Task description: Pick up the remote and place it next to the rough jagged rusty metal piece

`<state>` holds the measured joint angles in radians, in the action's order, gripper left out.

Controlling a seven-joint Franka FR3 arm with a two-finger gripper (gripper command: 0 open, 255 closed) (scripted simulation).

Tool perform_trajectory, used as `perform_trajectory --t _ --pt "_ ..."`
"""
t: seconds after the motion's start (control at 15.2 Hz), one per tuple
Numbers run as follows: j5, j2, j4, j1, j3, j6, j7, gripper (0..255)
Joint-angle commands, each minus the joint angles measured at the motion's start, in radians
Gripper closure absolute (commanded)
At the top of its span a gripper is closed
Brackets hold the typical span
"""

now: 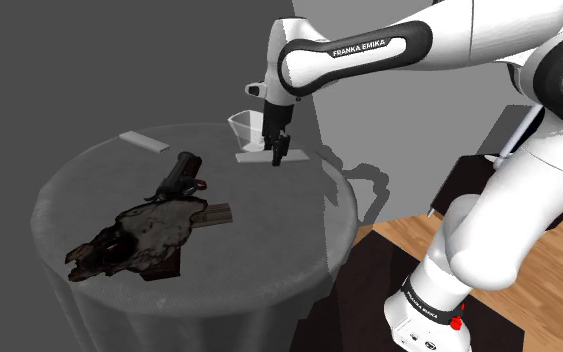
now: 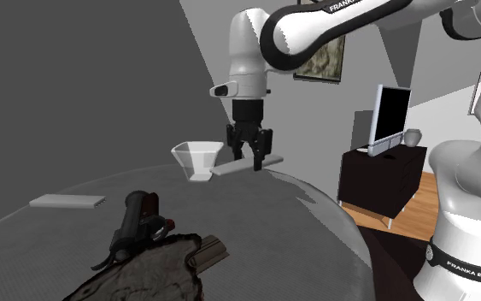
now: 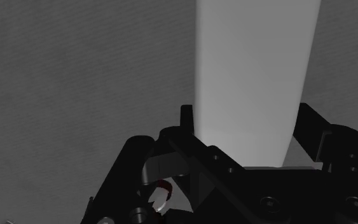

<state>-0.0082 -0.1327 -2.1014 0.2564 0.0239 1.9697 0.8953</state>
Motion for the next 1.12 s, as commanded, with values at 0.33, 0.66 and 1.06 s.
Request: perform_trajectory --t 0.33,0.66,1.06 --pt "0.023 -0.075 -0.079 0.073 0.096 0.005 -0.159 255" --pt "0.044 -0.095 -0.096 0.127 0.171 0.002 -0.278 255" --pt "0.063 -0.082 -0.090 0.189 0.264 0.011 -0.423 255"
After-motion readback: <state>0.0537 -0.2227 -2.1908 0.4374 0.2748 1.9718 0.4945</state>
